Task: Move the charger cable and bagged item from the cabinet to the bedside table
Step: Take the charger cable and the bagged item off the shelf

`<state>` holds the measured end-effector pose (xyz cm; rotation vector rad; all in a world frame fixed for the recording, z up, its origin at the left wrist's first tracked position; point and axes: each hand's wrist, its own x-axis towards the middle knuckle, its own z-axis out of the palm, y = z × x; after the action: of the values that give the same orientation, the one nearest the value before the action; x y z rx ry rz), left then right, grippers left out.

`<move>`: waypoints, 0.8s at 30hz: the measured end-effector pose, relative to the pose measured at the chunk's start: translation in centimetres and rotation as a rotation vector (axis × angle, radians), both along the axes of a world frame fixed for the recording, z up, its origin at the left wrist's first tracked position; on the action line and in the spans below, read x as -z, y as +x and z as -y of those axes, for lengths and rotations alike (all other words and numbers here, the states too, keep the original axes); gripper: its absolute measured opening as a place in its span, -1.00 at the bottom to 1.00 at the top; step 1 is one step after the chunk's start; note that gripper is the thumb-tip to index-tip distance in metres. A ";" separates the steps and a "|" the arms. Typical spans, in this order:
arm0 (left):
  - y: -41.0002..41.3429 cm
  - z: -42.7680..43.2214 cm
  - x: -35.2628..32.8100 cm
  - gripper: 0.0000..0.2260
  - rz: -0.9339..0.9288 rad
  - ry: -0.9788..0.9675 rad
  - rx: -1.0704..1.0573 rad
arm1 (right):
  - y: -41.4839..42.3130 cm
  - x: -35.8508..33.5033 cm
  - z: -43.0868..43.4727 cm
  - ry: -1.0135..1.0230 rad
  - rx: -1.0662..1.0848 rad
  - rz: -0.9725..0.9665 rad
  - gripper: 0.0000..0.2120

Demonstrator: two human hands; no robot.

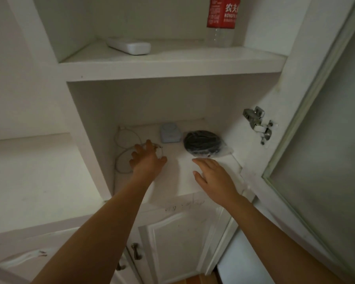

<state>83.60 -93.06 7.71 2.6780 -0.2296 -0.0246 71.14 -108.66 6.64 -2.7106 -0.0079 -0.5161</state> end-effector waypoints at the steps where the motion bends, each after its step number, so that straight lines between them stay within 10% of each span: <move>1: 0.2 0.2 0.2 -0.29 -0.006 -0.002 -0.013 | -0.1 0.1 0.0 -0.017 -0.009 -0.012 -0.62; 24: 0.2 1.5 1.5 -0.54 0.259 -0.107 0.028 | -0.4 2.0 0.4 -0.060 -0.006 0.024 -0.63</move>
<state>83.78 -94.59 6.18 2.5660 -0.3388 0.3185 70.75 -109.06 4.67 -2.7619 -0.0386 -0.5548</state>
